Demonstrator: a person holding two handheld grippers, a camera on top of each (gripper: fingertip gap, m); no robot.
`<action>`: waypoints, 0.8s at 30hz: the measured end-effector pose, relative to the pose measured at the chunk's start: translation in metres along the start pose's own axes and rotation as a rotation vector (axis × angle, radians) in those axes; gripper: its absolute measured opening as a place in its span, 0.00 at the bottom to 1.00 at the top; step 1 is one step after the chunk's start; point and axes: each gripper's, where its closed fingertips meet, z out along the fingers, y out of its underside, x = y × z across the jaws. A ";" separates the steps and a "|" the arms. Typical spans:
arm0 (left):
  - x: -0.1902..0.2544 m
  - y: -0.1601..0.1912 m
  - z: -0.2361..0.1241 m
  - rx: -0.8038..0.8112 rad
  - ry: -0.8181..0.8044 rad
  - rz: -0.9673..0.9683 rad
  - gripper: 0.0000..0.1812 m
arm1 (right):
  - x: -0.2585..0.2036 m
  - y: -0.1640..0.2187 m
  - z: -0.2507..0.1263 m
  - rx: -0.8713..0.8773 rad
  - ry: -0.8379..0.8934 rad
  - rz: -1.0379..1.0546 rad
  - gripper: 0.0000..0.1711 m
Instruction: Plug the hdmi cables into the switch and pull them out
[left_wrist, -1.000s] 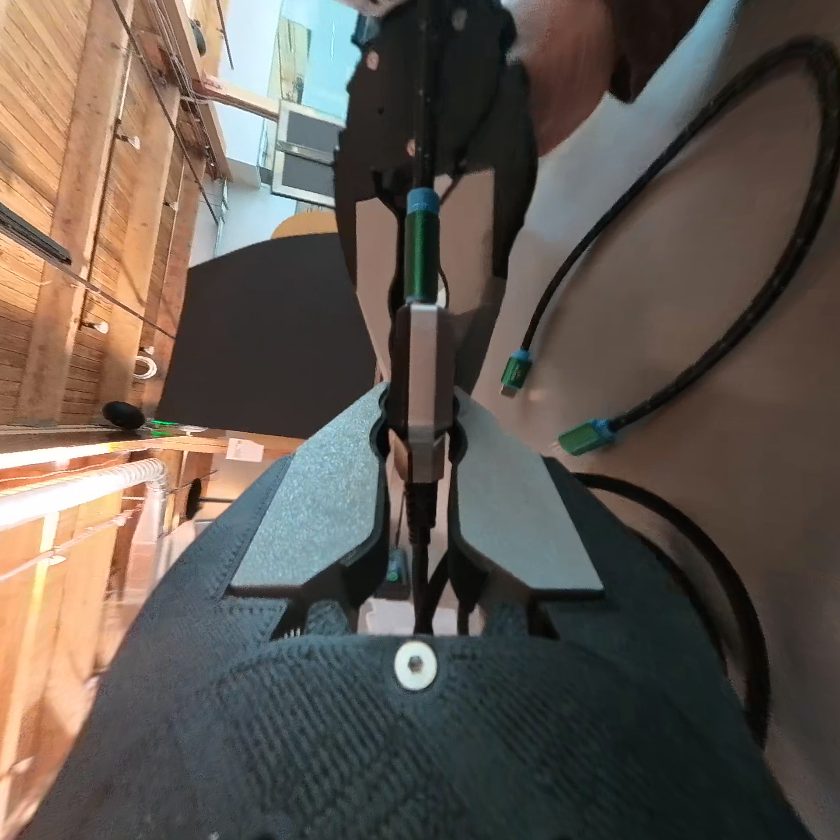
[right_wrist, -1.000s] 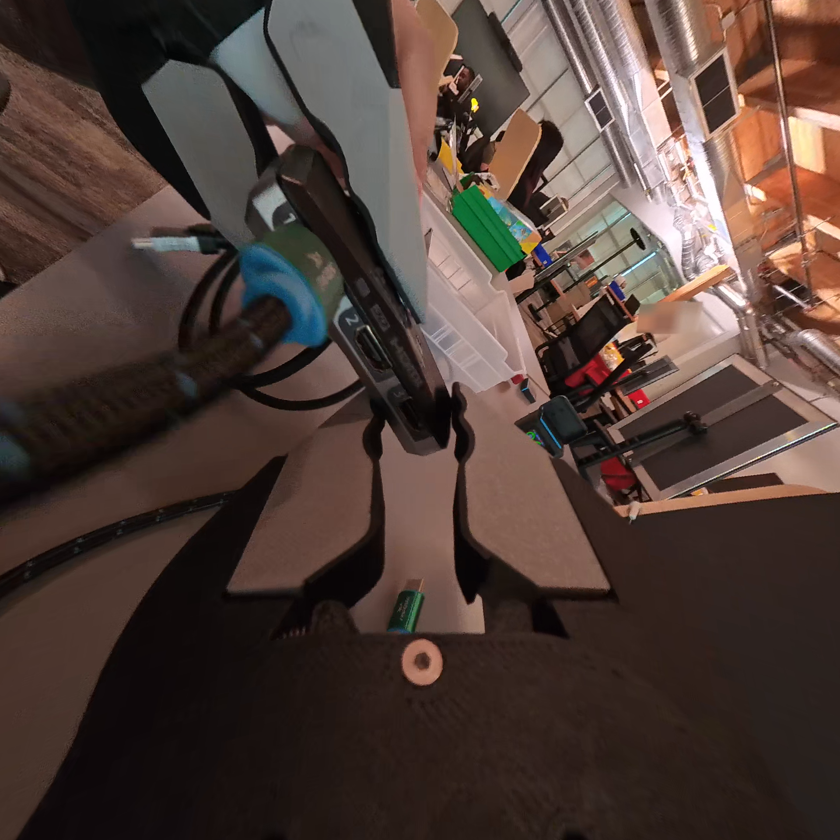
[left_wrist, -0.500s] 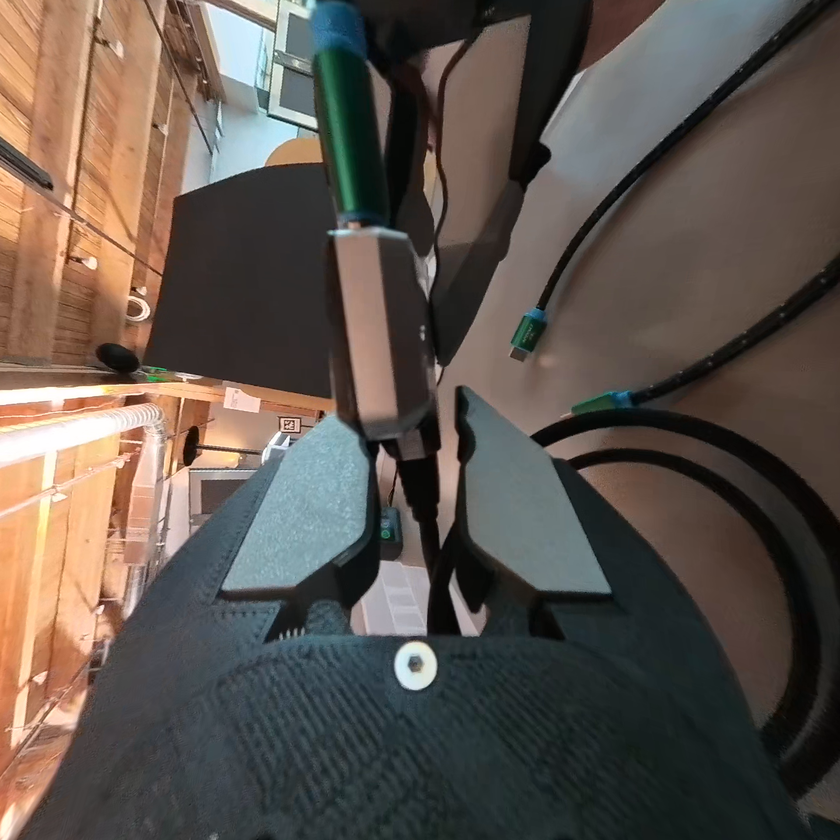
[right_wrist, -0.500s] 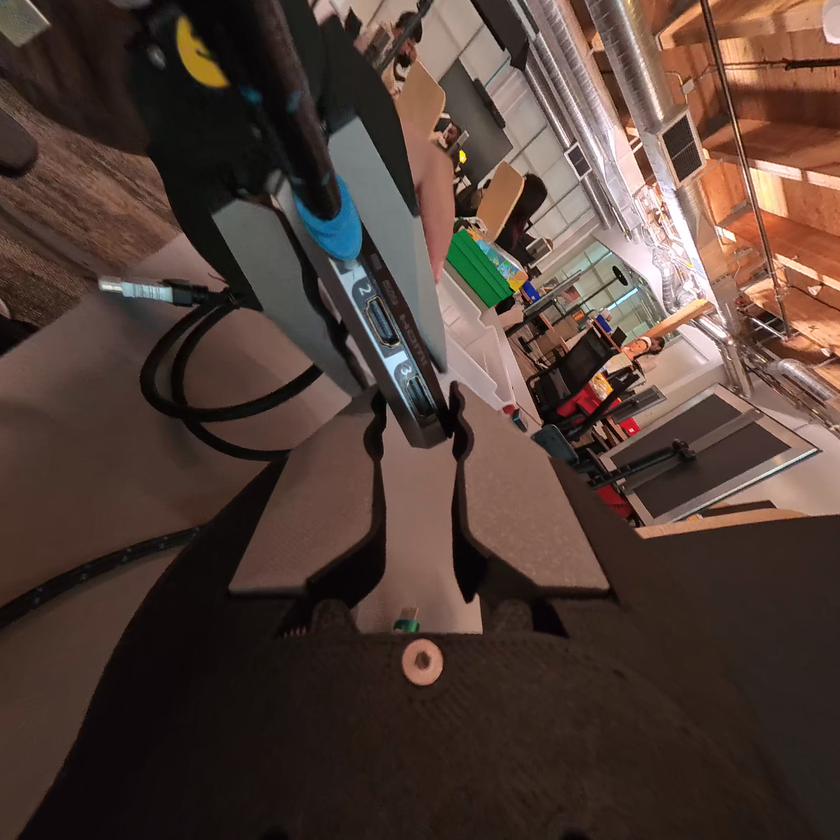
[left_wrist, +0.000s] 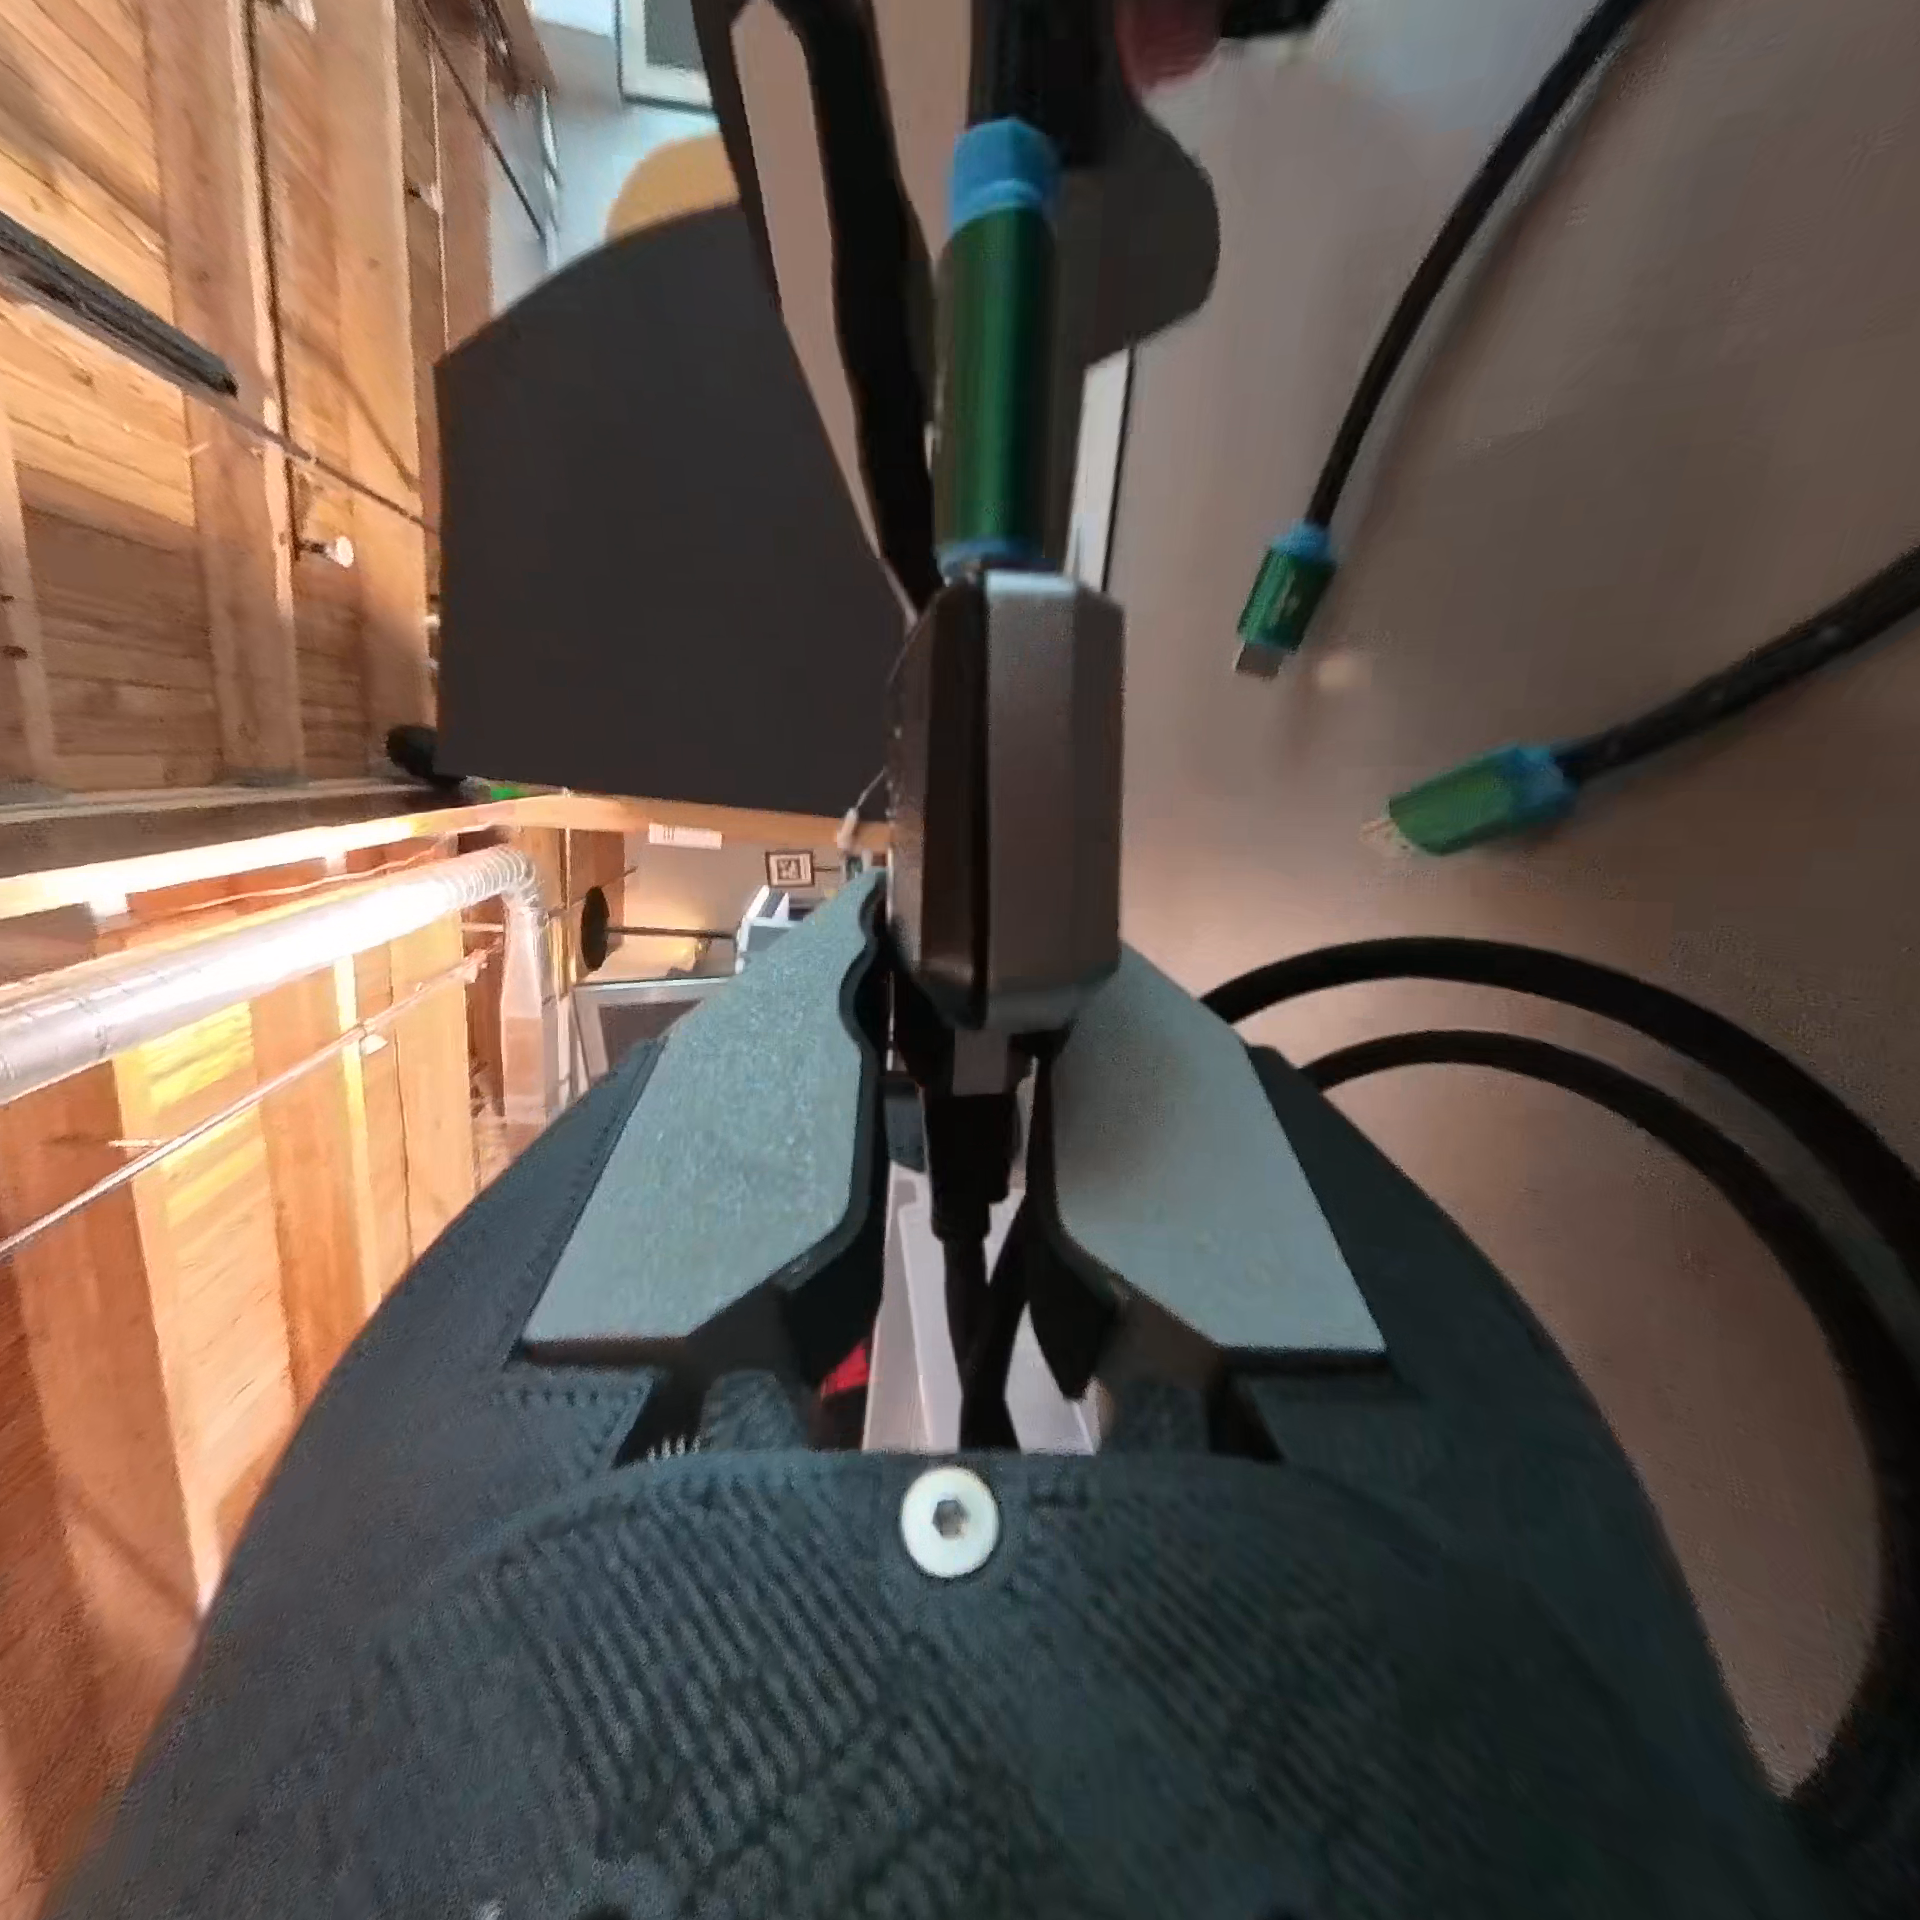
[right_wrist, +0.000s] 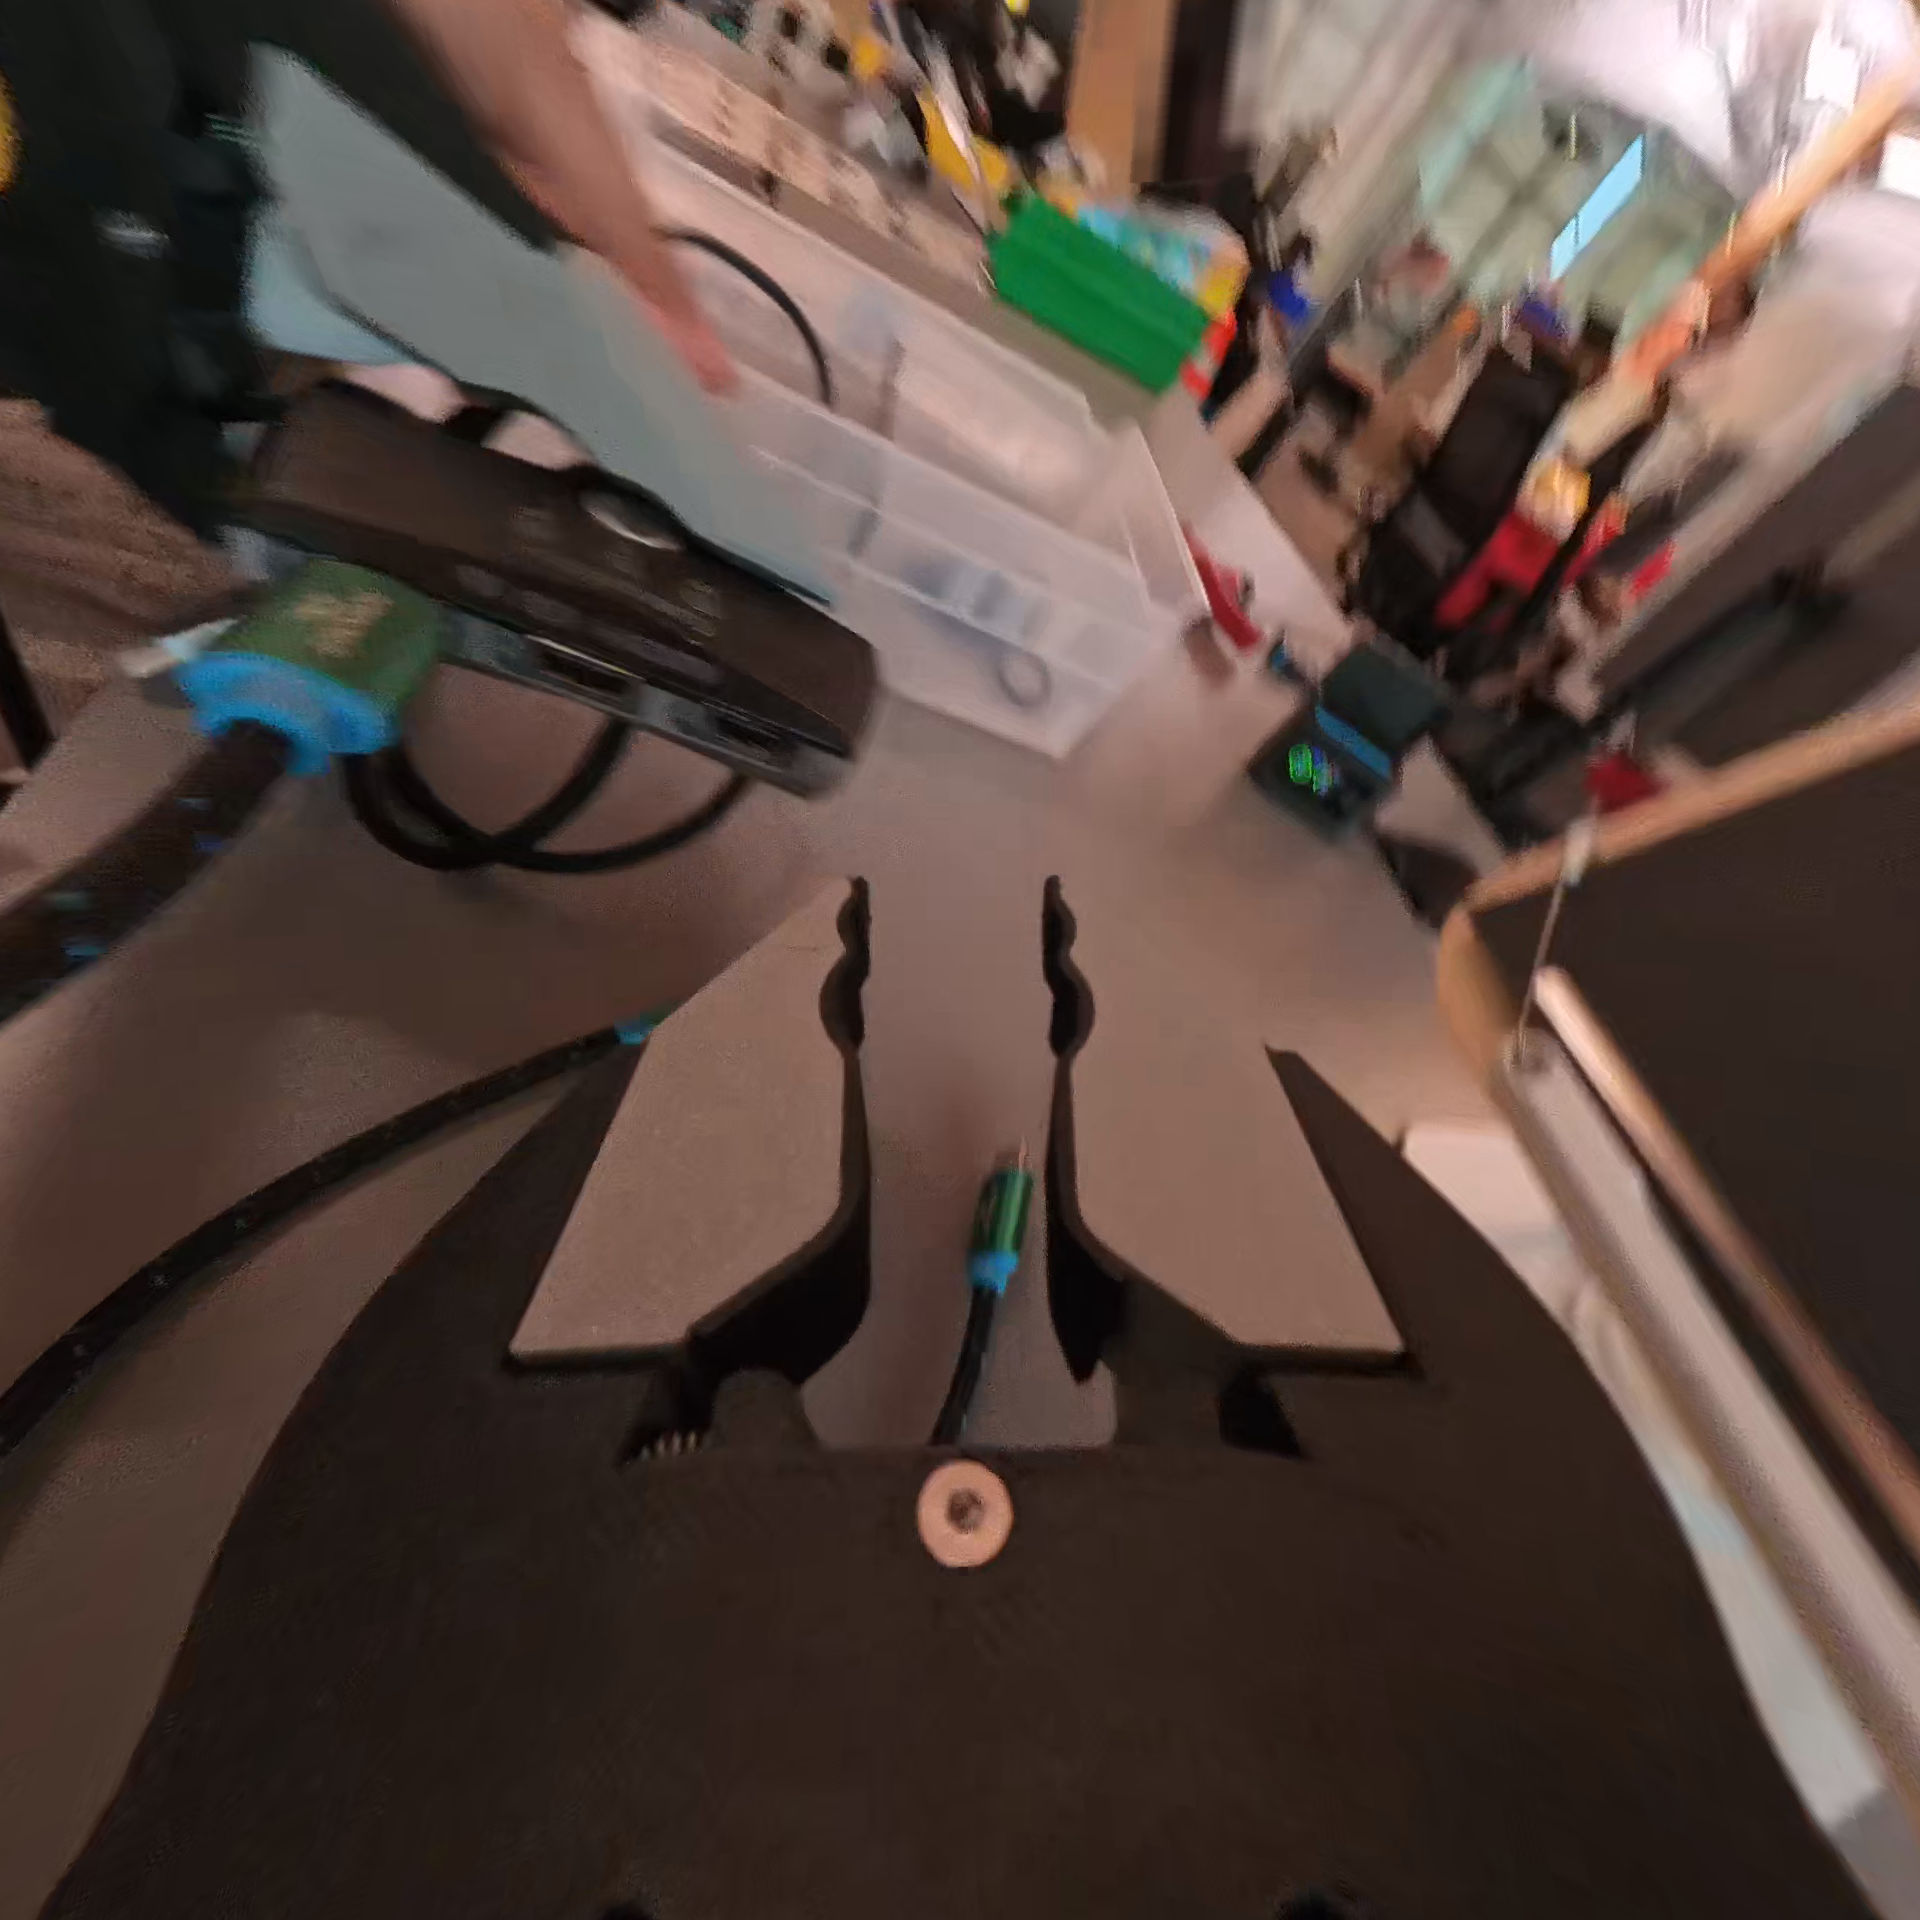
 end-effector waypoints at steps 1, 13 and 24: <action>0.004 0.005 0.001 -0.015 0.008 -0.007 0.12 | 0.009 0.013 -0.001 -0.055 0.017 0.080 0.22; 0.048 0.030 0.024 0.014 0.061 -0.187 0.11 | 0.013 0.114 -0.005 -0.535 0.012 0.354 0.23; 0.074 0.035 0.034 -0.005 0.095 -0.190 0.12 | 0.017 0.138 0.005 -0.617 0.081 0.275 0.05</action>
